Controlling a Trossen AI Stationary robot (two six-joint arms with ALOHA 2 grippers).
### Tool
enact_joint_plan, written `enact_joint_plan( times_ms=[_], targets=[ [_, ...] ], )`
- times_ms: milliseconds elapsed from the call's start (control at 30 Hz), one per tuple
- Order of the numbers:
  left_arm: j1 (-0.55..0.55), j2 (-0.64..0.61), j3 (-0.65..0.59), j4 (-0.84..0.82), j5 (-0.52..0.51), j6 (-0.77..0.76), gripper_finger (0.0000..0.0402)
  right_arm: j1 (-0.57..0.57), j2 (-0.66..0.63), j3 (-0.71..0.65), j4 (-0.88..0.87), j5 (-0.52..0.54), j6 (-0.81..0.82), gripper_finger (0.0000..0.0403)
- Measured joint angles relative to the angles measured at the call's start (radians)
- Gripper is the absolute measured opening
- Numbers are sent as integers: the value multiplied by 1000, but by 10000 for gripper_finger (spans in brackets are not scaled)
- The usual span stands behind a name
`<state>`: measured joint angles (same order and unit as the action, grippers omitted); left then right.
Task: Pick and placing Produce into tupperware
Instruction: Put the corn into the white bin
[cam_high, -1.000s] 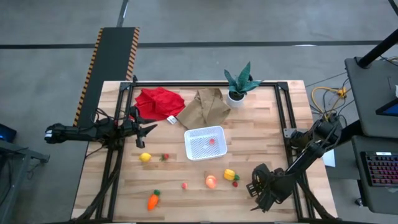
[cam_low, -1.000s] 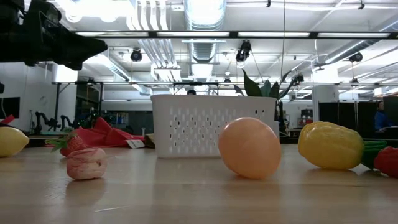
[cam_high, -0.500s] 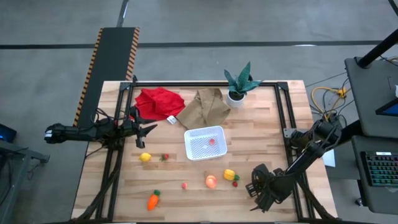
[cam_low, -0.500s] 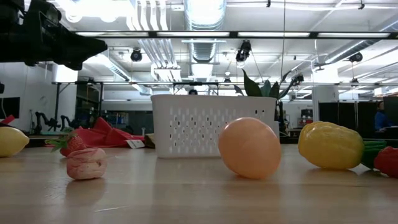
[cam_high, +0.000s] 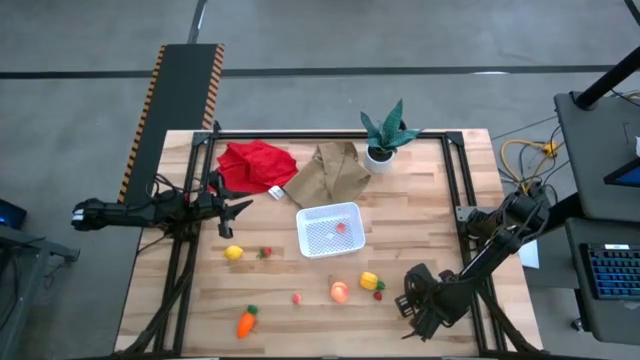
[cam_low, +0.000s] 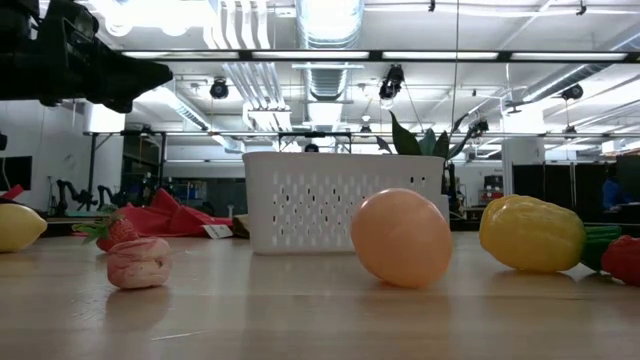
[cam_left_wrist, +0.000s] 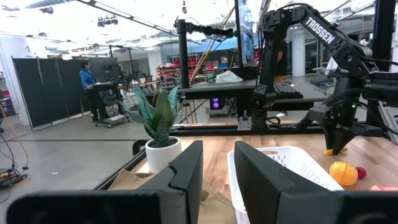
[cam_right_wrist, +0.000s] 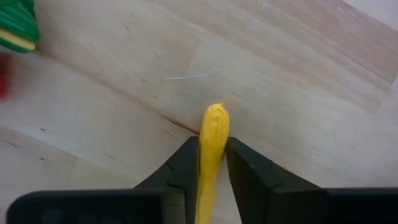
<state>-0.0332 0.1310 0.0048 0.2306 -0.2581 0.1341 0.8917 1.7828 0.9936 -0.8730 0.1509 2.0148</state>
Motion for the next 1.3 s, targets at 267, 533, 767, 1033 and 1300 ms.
enact_joint_plan(
  times_ms=[267, 533, 767, 1033, 1300],
  targets=[
    [0, 0, 0, 1, 0, 0, 80, 0, -7, -2, 1, -3, -19, 39],
    [0, -1, 0, -1, 0, 0, 80, 0, -11, -2, 2, 0, -37, 28],
    [0, -1, 0, -1, 0, 0, 80, 0, -41, -5, 3, 98, -48, 28],
    [0, 2, 0, 0, 0, 0, 80, -15, -72, -3, 1, 237, -113, 28],
    [0, 4, 0, -1, 0, 0, 80, -60, -88, -3, 3, 323, -209, 28]
  ],
)
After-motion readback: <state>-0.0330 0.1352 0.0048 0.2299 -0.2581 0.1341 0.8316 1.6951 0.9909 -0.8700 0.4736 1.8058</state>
